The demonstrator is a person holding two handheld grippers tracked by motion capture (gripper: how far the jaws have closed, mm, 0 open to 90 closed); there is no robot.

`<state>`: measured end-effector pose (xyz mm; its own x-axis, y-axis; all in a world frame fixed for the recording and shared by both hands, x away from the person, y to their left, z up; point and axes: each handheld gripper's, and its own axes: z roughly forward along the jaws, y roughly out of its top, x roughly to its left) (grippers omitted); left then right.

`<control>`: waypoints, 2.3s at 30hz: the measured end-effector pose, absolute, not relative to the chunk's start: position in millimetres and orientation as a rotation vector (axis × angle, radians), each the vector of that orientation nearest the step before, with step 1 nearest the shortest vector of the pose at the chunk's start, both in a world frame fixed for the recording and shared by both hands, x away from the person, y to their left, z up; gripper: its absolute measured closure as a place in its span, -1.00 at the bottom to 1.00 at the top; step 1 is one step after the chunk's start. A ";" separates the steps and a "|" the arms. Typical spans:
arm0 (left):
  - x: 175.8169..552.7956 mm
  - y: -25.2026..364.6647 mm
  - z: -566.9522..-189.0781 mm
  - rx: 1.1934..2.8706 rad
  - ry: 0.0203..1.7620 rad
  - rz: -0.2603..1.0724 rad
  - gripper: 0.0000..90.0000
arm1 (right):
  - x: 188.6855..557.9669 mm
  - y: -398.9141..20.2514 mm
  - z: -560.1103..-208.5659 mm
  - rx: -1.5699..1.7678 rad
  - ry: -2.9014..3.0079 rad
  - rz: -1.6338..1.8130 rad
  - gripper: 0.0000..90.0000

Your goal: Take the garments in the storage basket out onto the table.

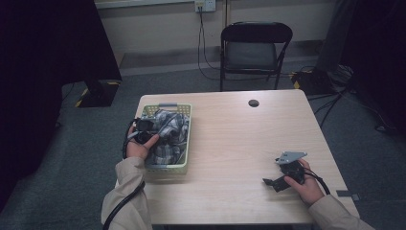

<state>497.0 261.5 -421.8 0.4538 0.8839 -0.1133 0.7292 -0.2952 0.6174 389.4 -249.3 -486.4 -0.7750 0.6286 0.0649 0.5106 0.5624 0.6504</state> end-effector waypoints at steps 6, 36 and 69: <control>503.8 256.8 -426.4 2.120 1.384 0.330 -0.99 | 389.4 -249.3 -486.4 0.964 2.619 1.005 -1.00; 526.1 241.8 -464.9 2.240 1.563 0.174 -0.93 | 389.4 -249.3 -486.4 0.964 2.619 1.005 -1.00; 503.7 250.3 -386.2 2.095 1.529 0.343 0.41 | 389.6 -249.3 -486.4 0.961 2.621 1.006 -1.00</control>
<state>503.7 250.3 -386.2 0.3304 0.9388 -0.0973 0.8072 -0.2277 0.5447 389.6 -249.3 -486.4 -0.7767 0.6265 0.0651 0.5092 0.5637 0.6504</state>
